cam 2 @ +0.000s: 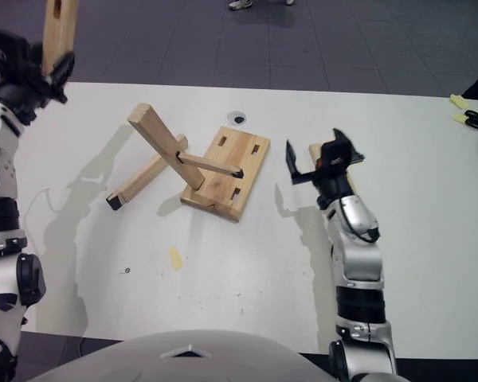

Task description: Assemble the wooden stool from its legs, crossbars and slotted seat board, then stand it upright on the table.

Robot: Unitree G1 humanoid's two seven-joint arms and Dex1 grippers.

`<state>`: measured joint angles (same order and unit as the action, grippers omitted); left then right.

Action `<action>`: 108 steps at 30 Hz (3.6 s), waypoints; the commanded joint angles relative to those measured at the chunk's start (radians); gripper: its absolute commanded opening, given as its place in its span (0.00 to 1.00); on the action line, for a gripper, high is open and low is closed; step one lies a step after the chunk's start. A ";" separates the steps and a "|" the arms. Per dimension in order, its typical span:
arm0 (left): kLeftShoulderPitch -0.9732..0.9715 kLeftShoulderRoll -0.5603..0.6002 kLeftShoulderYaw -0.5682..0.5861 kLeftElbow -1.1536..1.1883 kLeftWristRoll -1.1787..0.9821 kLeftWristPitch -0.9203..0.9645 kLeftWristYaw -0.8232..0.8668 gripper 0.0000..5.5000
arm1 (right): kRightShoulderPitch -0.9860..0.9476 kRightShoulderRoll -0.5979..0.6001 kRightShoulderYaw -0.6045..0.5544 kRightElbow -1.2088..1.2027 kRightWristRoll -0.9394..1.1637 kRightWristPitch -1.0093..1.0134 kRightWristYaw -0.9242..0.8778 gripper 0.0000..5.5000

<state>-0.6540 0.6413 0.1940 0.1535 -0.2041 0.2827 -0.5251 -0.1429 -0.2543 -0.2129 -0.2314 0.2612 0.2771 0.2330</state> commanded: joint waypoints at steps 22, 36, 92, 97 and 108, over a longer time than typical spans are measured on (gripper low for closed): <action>-0.029 -0.122 -0.288 -0.427 -0.253 0.249 -0.275 0.37 | -0.229 0.169 -0.010 -0.298 1.155 0.248 -0.392 0.98; -0.007 -0.108 -0.318 -0.455 -0.176 0.177 -0.301 0.37 | -0.288 0.187 -0.020 -0.282 1.183 0.160 -0.533 0.74; 0.106 -0.140 -0.326 -0.413 -0.228 0.303 -0.183 0.98 | 0.028 -0.044 -0.222 -0.396 0.839 0.084 -0.478 0.19; 0.054 -0.147 -0.249 -0.409 -0.218 0.315 -0.120 0.98 | 0.002 -0.070 -0.230 -0.363 0.835 0.090 -0.448 0.19; -0.039 0.036 0.038 -0.464 -0.853 0.800 -0.361 0.98 | 0.223 -0.145 -0.226 -0.440 0.703 0.099 -0.242 0.19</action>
<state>-0.7021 0.6091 0.2174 -0.2578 -0.9651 0.9941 -0.8231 0.0604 -0.3982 -0.4365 -0.6308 0.9659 0.3830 -0.0328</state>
